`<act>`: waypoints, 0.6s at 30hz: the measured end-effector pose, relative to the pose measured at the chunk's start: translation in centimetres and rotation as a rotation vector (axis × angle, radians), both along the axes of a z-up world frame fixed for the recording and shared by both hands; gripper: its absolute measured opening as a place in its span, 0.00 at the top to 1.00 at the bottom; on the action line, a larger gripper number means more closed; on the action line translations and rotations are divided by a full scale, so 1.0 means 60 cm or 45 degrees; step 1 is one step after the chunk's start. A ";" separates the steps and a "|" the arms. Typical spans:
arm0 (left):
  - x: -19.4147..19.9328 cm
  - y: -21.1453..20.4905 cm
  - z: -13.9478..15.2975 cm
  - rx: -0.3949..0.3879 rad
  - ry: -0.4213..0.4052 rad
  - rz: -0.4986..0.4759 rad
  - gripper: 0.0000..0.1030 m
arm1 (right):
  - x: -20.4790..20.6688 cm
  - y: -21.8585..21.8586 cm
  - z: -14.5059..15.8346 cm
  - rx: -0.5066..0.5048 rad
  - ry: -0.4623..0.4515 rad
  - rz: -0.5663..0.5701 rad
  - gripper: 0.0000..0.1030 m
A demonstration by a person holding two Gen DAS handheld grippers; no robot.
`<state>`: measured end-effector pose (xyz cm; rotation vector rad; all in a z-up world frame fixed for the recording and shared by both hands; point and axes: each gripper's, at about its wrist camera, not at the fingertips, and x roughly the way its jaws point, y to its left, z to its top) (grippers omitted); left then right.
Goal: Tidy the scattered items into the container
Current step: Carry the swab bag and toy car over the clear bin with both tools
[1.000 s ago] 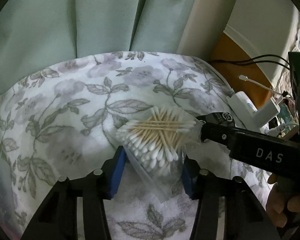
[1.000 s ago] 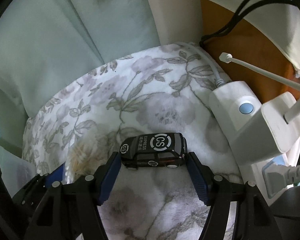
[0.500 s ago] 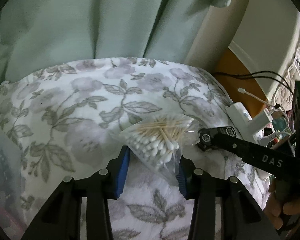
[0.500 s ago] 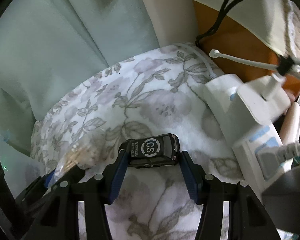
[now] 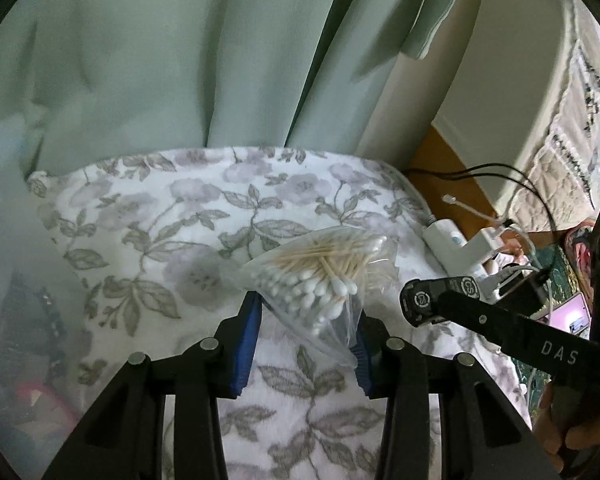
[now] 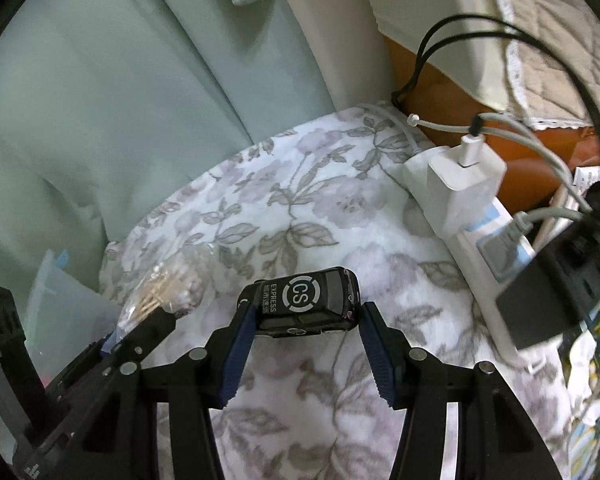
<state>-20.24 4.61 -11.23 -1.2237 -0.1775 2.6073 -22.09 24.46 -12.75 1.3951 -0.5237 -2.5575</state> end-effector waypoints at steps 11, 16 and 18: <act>0.081 -0.026 0.097 0.061 0.149 0.026 0.59 | 0.077 0.001 0.082 -0.031 0.131 0.008 0.45; 0.114 -0.047 0.136 0.089 0.217 0.054 0.59 | 0.105 -0.010 0.121 -0.035 0.201 0.023 0.45; 0.128 -0.058 0.150 0.100 0.242 0.067 0.59 | 0.118 -0.015 0.138 -0.035 0.231 0.030 0.45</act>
